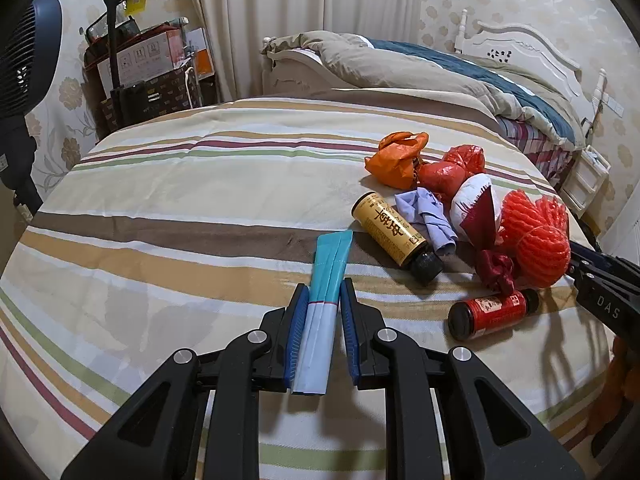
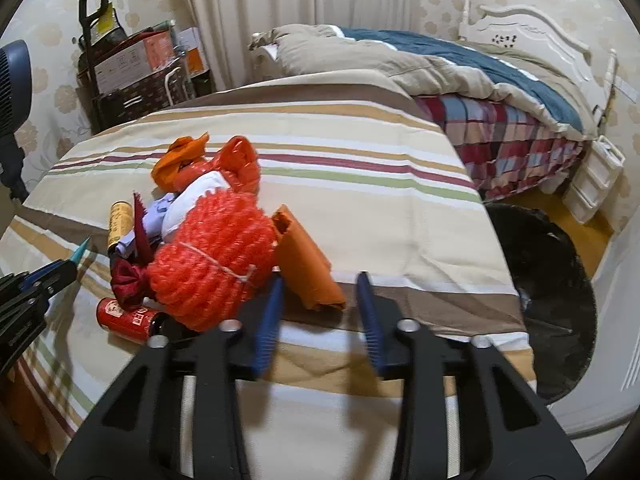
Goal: Collect trash
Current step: 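Grasp the teal-and-white marker with the left tool while the right tool grasps the orange bag, then carry the marker and orange bag with both tools over the black bin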
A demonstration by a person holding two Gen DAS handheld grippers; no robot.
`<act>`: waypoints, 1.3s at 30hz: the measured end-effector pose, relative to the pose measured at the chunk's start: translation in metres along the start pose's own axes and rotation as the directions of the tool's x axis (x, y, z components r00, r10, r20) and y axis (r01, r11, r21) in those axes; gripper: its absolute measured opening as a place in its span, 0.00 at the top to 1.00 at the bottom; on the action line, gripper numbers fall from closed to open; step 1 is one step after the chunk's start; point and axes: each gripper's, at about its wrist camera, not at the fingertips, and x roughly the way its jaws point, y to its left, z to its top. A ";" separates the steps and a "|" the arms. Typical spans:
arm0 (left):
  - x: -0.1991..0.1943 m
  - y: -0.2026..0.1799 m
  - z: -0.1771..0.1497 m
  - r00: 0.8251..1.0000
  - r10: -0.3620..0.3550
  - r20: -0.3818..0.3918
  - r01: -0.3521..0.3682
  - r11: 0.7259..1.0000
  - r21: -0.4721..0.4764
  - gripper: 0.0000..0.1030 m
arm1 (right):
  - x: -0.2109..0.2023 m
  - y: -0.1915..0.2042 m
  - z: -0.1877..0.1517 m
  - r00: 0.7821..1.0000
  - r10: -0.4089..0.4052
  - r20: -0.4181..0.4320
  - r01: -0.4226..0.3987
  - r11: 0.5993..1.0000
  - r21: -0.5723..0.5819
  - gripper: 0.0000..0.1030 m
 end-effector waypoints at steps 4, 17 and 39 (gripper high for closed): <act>0.001 -0.001 0.000 1.000 0.004 -0.003 -0.004 1.000 0.000 0.80 | -0.001 -0.001 0.000 1.000 0.016 -0.001 -0.016 1.000 0.008 0.74; -0.005 -0.012 -0.001 1.000 -0.013 0.012 0.012 1.000 0.019 0.81 | -0.018 -0.027 -0.014 1.000 -0.017 0.019 0.016 0.998 0.069 0.76; -0.036 -0.088 0.003 0.990 -0.121 0.074 0.110 0.985 0.130 0.81 | -0.070 -0.073 -0.038 0.993 -0.070 0.091 0.056 0.986 0.156 0.78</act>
